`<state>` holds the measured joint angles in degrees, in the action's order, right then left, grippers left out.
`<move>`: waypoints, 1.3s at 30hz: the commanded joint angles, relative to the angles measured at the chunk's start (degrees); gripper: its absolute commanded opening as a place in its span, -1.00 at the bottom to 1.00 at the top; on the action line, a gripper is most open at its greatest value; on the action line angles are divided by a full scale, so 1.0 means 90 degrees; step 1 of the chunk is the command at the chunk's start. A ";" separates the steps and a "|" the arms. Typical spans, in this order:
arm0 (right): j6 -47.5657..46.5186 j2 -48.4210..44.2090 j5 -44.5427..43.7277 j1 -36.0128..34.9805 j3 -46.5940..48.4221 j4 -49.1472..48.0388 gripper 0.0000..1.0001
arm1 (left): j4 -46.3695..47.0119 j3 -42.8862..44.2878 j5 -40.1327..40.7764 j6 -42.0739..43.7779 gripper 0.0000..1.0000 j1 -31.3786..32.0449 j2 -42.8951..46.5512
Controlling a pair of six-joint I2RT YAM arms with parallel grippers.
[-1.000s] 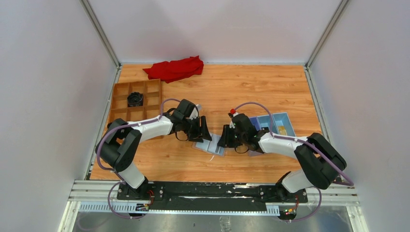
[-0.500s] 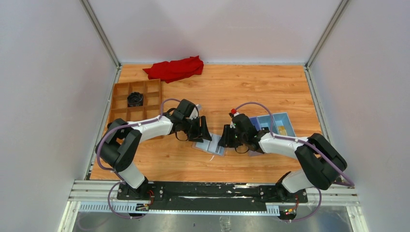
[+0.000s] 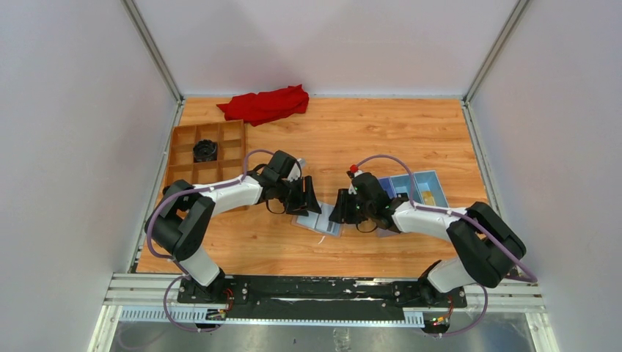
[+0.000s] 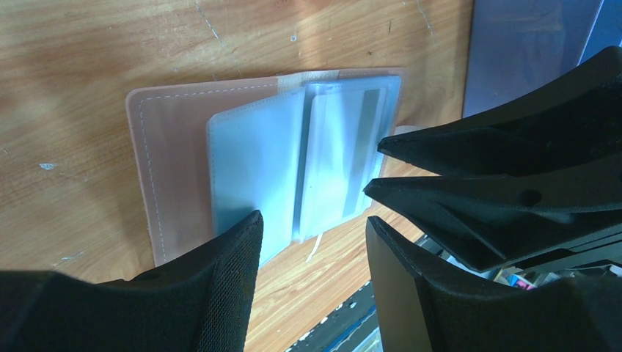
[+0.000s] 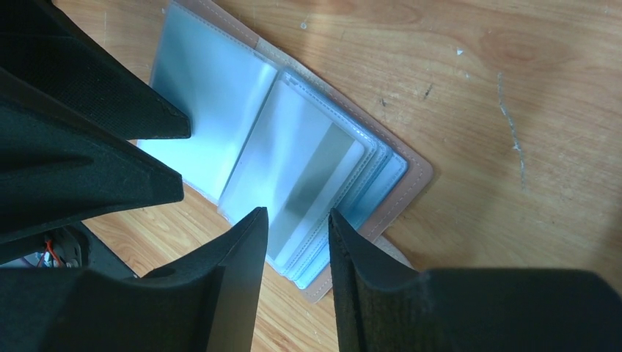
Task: Take the credit cards out of the card holder
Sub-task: Remove the credit card from the card holder.
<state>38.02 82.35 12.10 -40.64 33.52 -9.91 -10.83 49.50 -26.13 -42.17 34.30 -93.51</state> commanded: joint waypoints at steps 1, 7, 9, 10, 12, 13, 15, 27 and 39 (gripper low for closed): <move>-0.0005 0.0216 -0.0038 -0.0105 -0.0110 0.0014 -0.17 | -0.0038 0.0028 -0.0046 0.0057 0.14 -0.0023 0.0129; -0.0030 0.0302 0.0092 -0.0130 0.0019 -0.0041 -0.18 | -0.0038 0.0018 -0.0046 0.0047 0.15 -0.0023 0.0160; -0.0035 0.0311 0.0198 -0.0145 0.0069 -0.0095 -0.19 | -0.0048 0.0018 -0.0039 0.0056 0.14 -0.0023 0.0170; -0.0035 0.0307 0.0257 -0.0145 0.0095 -0.0129 -0.20 | -0.0055 0.0018 -0.0036 0.0057 0.14 -0.0023 0.0174; -0.0035 0.0282 0.0373 -0.0167 0.0144 -0.0188 -0.20 | -0.0056 0.0018 -0.0027 0.0057 0.14 -0.0023 0.0169; -0.0034 0.0246 0.0445 -0.0171 0.0153 -0.0257 -0.20 | -0.0056 0.0018 -0.0034 0.0050 0.15 -0.0023 0.0167; -0.0004 0.0089 0.0595 -0.0181 0.0123 -0.0492 -0.20 | -0.0056 0.0009 -0.0036 0.0047 0.14 -0.0023 0.0176; 0.0187 -0.0369 0.1217 -0.0218 -0.0245 -0.2028 -0.18 | -0.0101 0.0038 -0.0027 0.0033 0.14 -0.0023 0.0269; 0.0272 -0.0343 0.0634 -0.0216 -0.0311 -0.1285 -0.18 | -0.0819 0.0428 0.0187 0.0290 0.15 -0.0164 0.0966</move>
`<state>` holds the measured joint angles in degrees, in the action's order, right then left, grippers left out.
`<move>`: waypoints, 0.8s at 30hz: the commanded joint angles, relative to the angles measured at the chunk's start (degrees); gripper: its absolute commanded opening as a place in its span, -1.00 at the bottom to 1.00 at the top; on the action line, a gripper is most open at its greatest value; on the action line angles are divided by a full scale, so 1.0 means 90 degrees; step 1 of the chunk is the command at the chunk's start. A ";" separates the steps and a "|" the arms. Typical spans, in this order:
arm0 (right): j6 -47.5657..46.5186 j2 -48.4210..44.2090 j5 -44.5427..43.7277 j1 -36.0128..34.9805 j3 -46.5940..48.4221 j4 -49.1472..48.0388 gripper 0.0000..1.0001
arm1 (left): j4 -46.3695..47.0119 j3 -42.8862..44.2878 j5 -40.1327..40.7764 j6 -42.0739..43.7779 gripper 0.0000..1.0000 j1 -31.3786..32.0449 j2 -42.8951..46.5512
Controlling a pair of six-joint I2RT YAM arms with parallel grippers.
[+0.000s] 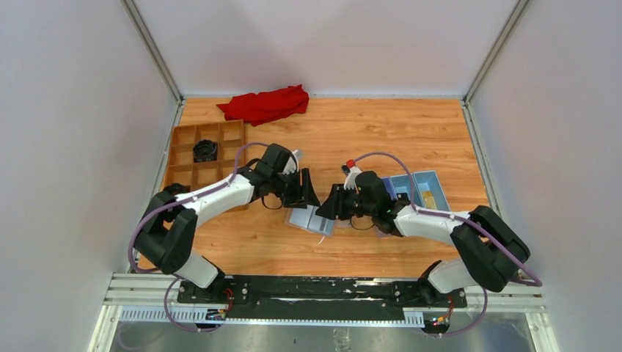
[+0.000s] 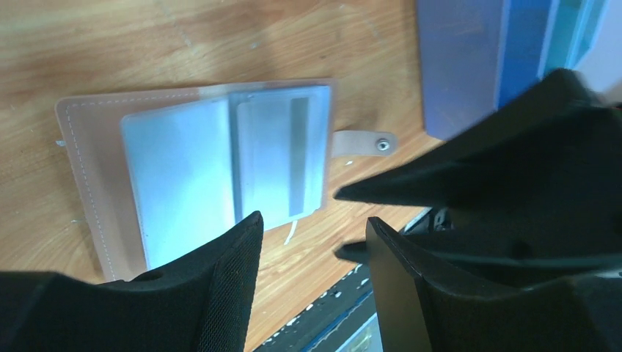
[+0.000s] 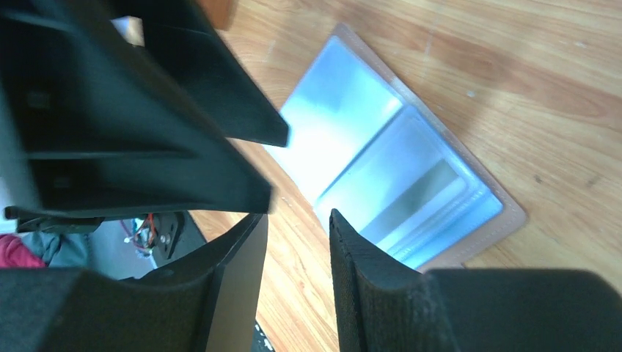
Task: Take the credit cards out of the card holder
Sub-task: Remove the credit card from the card holder.
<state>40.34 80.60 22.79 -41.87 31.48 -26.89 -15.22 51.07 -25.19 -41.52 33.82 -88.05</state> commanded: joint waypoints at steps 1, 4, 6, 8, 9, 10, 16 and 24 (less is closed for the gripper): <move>0.0026 -0.0160 -0.0662 -0.0083 -0.0110 0.0691 -0.18 | -0.0384 0.0240 0.0092 0.0238 0.15 -0.0158 0.0384; 0.0111 -0.0098 -0.0815 -0.0080 -0.0115 0.0862 -0.18 | -0.0420 0.0146 0.0094 0.0299 0.15 -0.0314 0.0413; 0.0133 -0.0030 -0.0863 -0.0084 -0.0085 0.0965 -0.18 | -0.0412 0.0079 0.0085 0.0336 0.15 -0.0389 0.0395; 0.0134 0.0024 -0.0962 -0.0078 -0.0048 0.1130 -0.18 | -0.0413 0.0012 0.0075 0.0389 0.15 -0.0448 0.0328; 0.0128 0.0036 -0.1005 -0.0084 -0.0042 0.1191 -0.18 | -0.0405 -0.0027 0.0062 0.0401 0.15 -0.0472 0.0284; 0.0119 0.0038 -0.1037 -0.0083 -0.0037 0.1205 -0.18 | -0.0374 -0.0072 0.0041 0.0404 0.15 -0.0492 0.0250; 0.0079 0.0228 -0.1033 -0.0082 0.0046 0.1340 -0.18 | -0.0289 -0.0346 0.0298 0.0471 0.15 -0.0578 0.0154; 0.0085 0.0459 -0.0852 -0.0083 0.0122 0.1176 -0.19 | -0.0209 -0.0482 0.0260 0.0541 0.14 -0.0643 -0.0011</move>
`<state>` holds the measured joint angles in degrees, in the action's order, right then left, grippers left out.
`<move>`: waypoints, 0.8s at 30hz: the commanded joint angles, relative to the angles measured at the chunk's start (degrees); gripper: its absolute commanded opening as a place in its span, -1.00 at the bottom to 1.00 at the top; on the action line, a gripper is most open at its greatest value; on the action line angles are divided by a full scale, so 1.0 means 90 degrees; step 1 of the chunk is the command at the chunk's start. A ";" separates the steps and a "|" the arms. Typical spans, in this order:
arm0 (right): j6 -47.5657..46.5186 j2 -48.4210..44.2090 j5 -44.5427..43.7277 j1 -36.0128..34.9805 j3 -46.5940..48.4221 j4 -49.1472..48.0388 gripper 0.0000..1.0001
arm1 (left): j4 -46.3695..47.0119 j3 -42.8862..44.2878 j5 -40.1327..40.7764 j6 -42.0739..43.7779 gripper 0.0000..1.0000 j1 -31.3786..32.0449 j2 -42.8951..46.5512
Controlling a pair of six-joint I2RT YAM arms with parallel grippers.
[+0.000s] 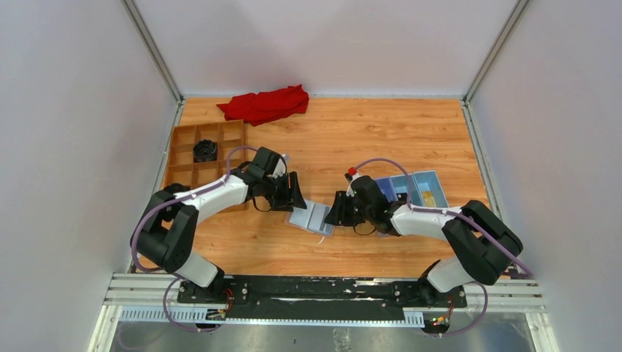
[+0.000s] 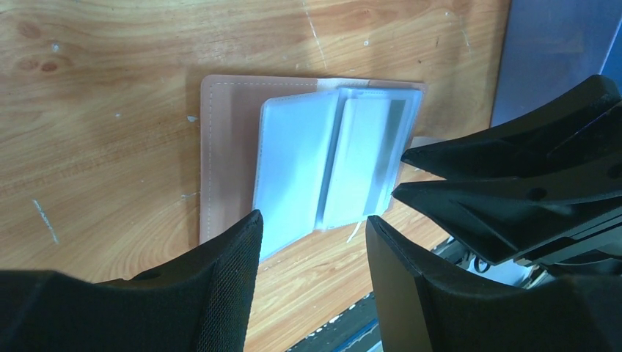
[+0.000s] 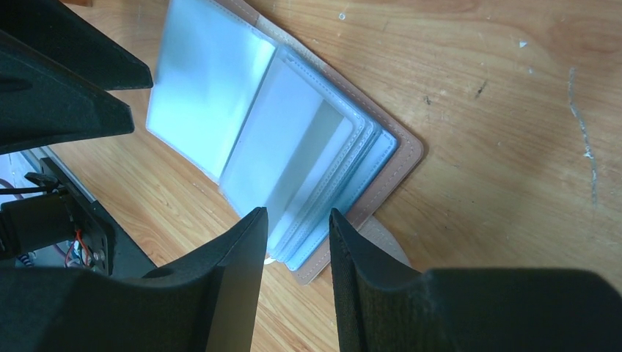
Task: Take the credit cards out of the card holder
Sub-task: Remove the credit card from the card holder.
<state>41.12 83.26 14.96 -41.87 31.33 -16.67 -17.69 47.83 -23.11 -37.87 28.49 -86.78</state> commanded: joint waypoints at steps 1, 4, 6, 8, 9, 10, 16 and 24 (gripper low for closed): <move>0.0002 0.0184 0.0038 -0.0077 0.0141 0.0002 -0.19 | 0.0099 -0.0147 -0.0004 0.0119 0.14 -0.0050 -0.0179; 0.0011 0.0211 0.0099 -0.0083 0.0140 -0.0077 -0.19 | 0.0206 -0.0210 -0.0051 0.0097 0.14 -0.0050 -0.0278; 0.0011 0.0202 0.0129 -0.0081 0.0132 -0.0109 -0.20 | 0.0306 -0.0262 -0.0121 0.0065 0.14 -0.0050 -0.0361; 0.0005 0.0183 0.0134 -0.0082 0.0132 -0.0111 -0.20 | 0.0403 -0.0311 -0.0182 0.0030 0.14 -0.0051 -0.0433; -0.0001 0.0187 0.0135 -0.0080 0.0137 -0.0111 -0.20 | 0.0423 -0.0323 -0.0199 0.0021 0.14 -0.0050 -0.0460; -0.0008 0.0199 0.0139 -0.0077 0.0148 -0.0106 -0.20 | 0.0439 -0.0324 -0.0218 0.0018 0.14 -0.0050 -0.0496; -0.0018 0.0297 0.0231 -0.0083 0.0205 -0.0130 -0.21 | 0.0495 -0.0315 -0.0281 0.0009 0.14 -0.0050 -0.0587; 0.0137 -0.0149 -0.0121 -0.0083 -0.0194 -0.0351 -0.23 | 0.0511 -0.0286 -0.0311 0.0008 0.13 -0.0051 -0.0640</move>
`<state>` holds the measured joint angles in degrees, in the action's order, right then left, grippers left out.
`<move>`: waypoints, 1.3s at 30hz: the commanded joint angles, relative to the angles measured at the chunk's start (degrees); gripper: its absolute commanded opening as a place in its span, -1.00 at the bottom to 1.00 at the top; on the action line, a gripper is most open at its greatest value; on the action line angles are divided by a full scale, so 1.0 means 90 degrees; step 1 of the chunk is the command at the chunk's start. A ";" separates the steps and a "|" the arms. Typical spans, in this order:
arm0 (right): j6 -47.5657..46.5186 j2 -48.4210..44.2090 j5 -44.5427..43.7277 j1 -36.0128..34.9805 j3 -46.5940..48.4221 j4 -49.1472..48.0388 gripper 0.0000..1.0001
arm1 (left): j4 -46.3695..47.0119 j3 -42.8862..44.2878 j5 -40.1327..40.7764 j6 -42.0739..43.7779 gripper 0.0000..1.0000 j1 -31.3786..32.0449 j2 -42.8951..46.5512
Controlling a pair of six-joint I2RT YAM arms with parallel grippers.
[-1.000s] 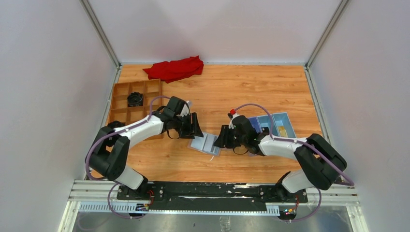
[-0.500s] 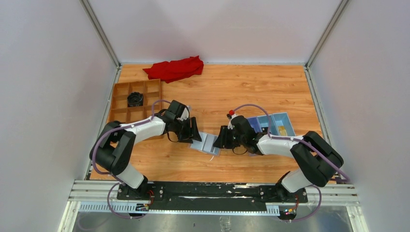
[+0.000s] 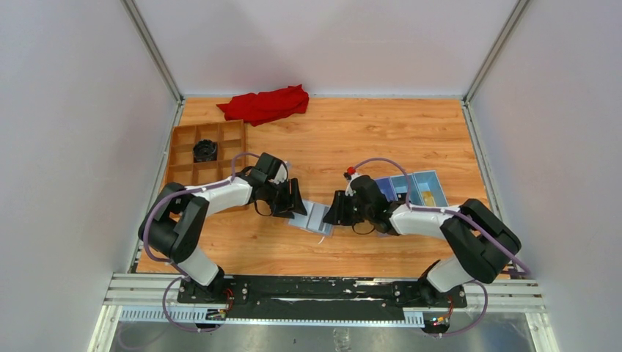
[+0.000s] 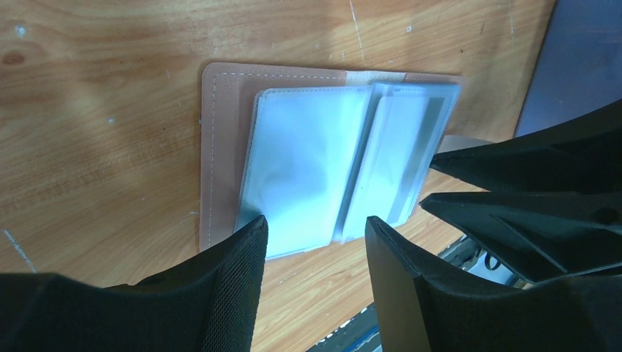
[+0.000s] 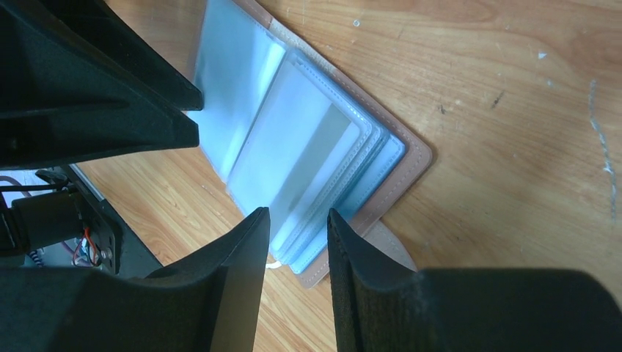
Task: Take the credit cards out of the card holder
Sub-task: Remove the credit card from the card holder.
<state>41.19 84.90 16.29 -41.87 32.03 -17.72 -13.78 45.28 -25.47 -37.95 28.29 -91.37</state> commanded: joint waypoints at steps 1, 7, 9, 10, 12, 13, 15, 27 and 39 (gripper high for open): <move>0.0149 -0.0422 -0.0314 -0.0081 -0.0353 -0.0316 -0.23 | 0.0083 -0.0006 -0.0050 0.0018 0.14 -0.0029 -0.0126; 0.0027 -0.0437 -0.0281 -0.0085 -0.0246 -0.0307 -0.23 | 0.0115 0.0036 -0.0098 -0.0001 0.13 -0.0029 -0.0215; 0.0024 -0.0278 -0.0188 -0.0085 -0.0177 -0.0326 -0.24 | 0.0110 0.0056 -0.0103 -0.0002 0.13 -0.0029 -0.0217; 0.0038 -0.0211 -0.0155 -0.0087 -0.0158 -0.0381 -0.24 | 0.0112 0.0062 -0.0101 -0.0002 0.13 -0.0029 -0.0209; 0.0037 -0.0081 -0.0106 -0.0082 -0.0107 -0.0397 -0.24 | 0.0074 0.0090 -0.0089 0.0015 0.13 -0.0029 -0.0202; 0.0035 -0.0022 -0.0089 -0.0084 -0.0087 -0.0395 -0.24 | 0.0059 0.0087 -0.0089 0.0026 0.13 -0.0029 -0.0199; 0.0040 0.0098 -0.0028 -0.0087 -0.0064 -0.0444 -0.24 | 0.0033 0.0087 -0.0070 0.0036 0.13 -0.0029 -0.0200; 0.0070 -0.0106 -0.0068 -0.0088 -0.0140 -0.0483 -0.26 | 0.0061 0.0157 -0.0119 0.0018 0.13 -0.0029 -0.0293; 0.0051 -0.0119 -0.0089 -0.0090 -0.0115 -0.0557 -0.26 | 0.0040 0.0172 -0.0111 0.0028 0.12 -0.0029 -0.0327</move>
<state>41.91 82.56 15.40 -41.87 30.35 -22.46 -13.26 46.17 -27.07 -38.11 28.29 -93.25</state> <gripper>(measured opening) 0.371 0.567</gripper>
